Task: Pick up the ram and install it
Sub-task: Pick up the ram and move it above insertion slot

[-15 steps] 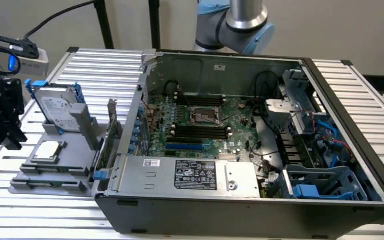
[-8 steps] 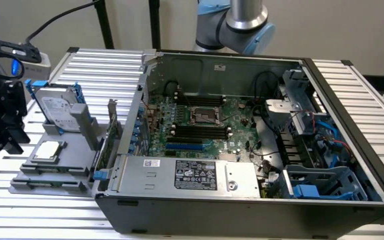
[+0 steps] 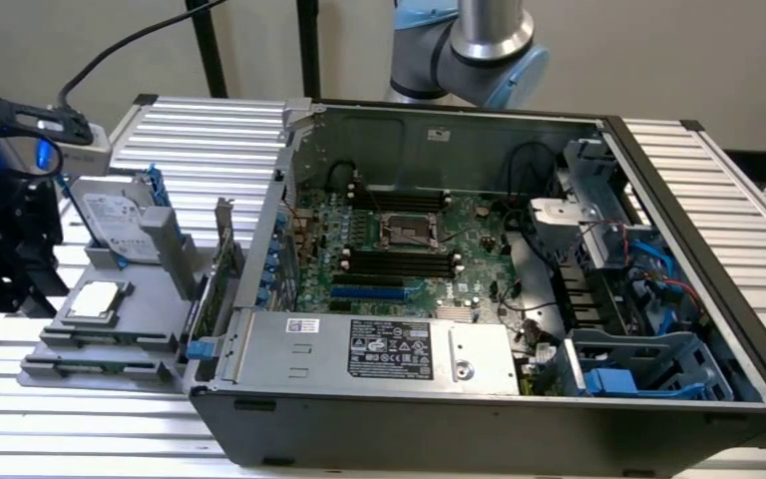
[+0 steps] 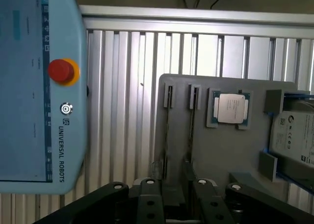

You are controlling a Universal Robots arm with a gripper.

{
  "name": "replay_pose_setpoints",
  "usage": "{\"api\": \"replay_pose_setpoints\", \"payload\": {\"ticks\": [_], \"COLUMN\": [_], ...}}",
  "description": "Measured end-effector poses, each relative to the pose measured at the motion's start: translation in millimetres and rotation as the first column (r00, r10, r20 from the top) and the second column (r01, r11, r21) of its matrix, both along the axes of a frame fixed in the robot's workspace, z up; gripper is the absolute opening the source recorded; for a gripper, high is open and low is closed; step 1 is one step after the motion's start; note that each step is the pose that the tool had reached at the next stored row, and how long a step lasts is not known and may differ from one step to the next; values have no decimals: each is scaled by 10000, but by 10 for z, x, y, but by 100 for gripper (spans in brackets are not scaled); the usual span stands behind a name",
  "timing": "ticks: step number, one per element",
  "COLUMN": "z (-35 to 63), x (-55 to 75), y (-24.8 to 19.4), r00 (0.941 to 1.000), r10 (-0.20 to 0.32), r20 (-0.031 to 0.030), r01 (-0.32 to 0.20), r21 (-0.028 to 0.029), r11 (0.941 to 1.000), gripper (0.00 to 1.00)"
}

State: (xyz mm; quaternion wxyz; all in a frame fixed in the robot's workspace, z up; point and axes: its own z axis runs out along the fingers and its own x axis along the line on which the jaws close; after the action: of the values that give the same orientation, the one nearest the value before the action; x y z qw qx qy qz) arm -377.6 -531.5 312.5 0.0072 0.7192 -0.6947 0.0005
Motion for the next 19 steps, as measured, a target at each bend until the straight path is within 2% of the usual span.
{"api": "replay_pose_setpoints", "payload": {"ticks": [19], "z": [-346], "x": [-5], "y": [-10], "r00": [10000], "r10": [56], "r20": [1], "r01": [-56], "r21": [1], "r11": [10000], "gripper": [31]}}
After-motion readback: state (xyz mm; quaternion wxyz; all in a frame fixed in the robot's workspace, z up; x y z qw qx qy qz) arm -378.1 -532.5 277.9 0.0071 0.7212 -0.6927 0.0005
